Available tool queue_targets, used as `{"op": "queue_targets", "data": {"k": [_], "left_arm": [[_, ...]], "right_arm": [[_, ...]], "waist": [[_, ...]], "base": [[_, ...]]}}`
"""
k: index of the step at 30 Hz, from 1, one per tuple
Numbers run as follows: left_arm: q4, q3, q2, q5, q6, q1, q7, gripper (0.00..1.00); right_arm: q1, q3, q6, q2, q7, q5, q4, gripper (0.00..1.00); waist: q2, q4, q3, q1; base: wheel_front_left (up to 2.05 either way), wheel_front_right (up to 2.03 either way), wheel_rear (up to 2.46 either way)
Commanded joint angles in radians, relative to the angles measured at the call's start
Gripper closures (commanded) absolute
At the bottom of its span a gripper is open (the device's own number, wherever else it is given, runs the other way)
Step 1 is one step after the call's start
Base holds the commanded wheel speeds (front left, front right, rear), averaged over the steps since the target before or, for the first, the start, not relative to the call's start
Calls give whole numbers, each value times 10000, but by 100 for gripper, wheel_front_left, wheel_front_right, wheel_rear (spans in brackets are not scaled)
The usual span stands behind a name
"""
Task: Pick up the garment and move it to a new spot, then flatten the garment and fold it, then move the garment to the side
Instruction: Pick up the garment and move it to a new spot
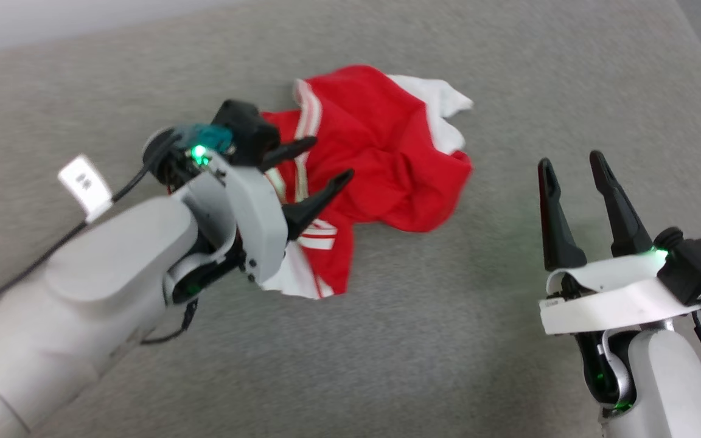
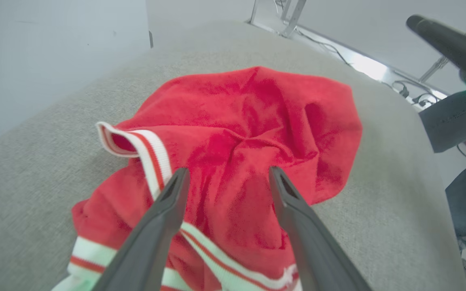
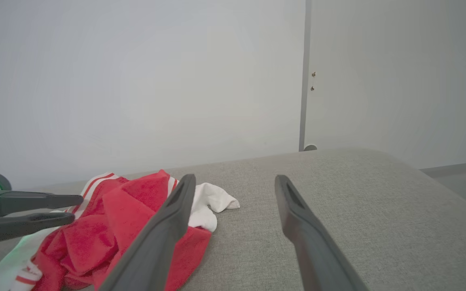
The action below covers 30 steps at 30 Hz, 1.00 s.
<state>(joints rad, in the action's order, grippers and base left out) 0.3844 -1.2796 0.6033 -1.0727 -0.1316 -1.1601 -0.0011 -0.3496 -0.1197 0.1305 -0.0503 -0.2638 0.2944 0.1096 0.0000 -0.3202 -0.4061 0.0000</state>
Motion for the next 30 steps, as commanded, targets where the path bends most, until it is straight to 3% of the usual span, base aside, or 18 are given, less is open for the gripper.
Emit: {"op": "queue_targets", "data": {"k": [1, 7, 12, 20, 30], "left_arm": [[-90, -9, 105, -322, 27, 322, -447, 0], [396, 272, 445, -1326, 27, 1675, -2221, 0], [1160, 1343, 243, -1632, 28, 3147, -2635, 0], [1305, 5364, -700, 373, 145, 6083, -2628, 0], [-153, 9426, -1764, 4026, 480, 9136, -2629, 0]], "right_arm": [[211, 80, 4, -11, -6, -204, 83, 0], [619, 252, 4, -339, -6, -665, 403, 0], [998, 419, 3, -757, -7, -807, 668, 0], [1728, 836, 3, -1260, -6, -786, 811, 0], [2270, 1292, 3, -1310, 3, -731, 789, 0]], "waist": [[0, 1312, 1157, 0], [0, 2230, 1655, 0], [0, 2963, 1895, 0], [0, 3795, 2244, 0], [0, 3784, 2889, 0]], "base": [[0, 0, 0], [0, 0, 0], [0, 0, 0], [0, 0, 0], [0, 0, 0]]}}
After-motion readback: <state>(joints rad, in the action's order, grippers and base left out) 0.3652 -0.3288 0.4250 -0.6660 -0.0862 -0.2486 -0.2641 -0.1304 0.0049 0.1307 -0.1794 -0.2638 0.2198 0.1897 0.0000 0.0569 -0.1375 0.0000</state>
